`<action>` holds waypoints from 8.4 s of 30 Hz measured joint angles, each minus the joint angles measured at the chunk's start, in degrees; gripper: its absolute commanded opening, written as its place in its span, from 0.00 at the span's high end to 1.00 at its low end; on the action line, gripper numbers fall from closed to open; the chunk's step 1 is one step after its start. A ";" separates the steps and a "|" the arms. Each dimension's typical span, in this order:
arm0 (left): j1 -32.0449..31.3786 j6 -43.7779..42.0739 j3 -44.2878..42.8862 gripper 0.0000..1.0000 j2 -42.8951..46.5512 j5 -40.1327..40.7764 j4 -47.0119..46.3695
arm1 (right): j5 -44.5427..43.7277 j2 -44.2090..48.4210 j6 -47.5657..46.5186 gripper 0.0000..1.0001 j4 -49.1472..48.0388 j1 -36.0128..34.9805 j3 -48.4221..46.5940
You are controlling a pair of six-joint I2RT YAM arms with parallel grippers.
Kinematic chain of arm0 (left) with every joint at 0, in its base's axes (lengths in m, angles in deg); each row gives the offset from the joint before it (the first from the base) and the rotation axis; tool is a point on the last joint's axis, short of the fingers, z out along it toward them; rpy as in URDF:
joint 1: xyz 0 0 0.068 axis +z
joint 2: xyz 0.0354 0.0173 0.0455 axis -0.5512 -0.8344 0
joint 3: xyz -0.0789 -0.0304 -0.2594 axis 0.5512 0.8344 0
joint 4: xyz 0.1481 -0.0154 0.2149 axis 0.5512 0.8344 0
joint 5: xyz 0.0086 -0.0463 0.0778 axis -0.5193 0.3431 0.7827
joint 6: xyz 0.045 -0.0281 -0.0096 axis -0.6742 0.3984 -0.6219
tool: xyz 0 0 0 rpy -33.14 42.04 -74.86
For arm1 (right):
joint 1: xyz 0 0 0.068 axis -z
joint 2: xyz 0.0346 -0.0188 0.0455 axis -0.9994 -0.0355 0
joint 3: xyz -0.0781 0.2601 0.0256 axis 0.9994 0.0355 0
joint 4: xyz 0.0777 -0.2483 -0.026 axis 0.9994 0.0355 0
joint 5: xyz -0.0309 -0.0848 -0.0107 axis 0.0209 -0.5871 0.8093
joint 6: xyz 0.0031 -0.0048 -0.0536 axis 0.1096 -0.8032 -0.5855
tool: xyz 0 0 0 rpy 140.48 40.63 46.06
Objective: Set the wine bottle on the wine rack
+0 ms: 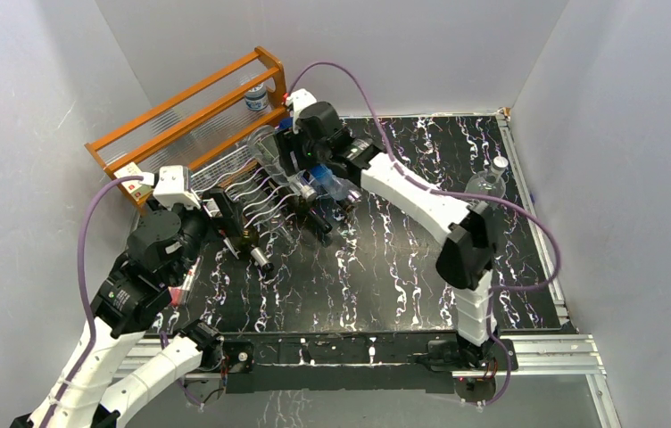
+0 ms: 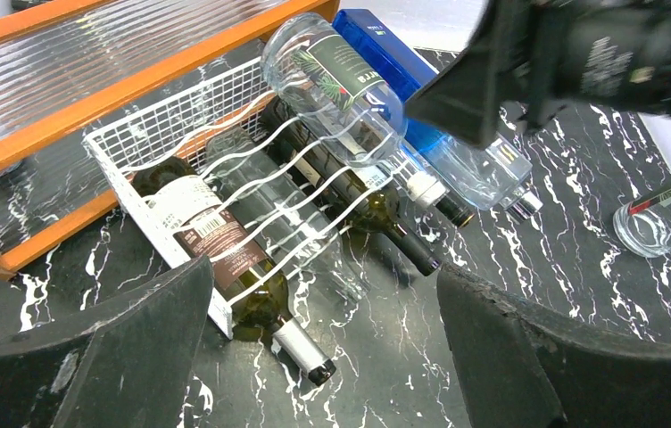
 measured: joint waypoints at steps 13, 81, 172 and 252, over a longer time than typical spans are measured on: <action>0.00 0.57 6.71 0.02 -0.70 -6.19 -2.51 | -11.02 34.34 -0.48 0.15 -10.27 0.09 33.92; 0.00 0.85 14.47 0.02 -4.22 -19.08 -11.23 | -17.66 41.35 7.65 0.67 4.37 36.04 47.17; 0.00 4.98 12.85 0.02 -24.17 -18.62 -11.96 | 15.10 53.24 5.11 1.00 -9.64 -5.05 71.21; 0.00 3.02 13.92 0.02 -17.86 -14.16 -11.89 | 11.69 27.17 -0.13 0.96 -19.85 -6.43 70.01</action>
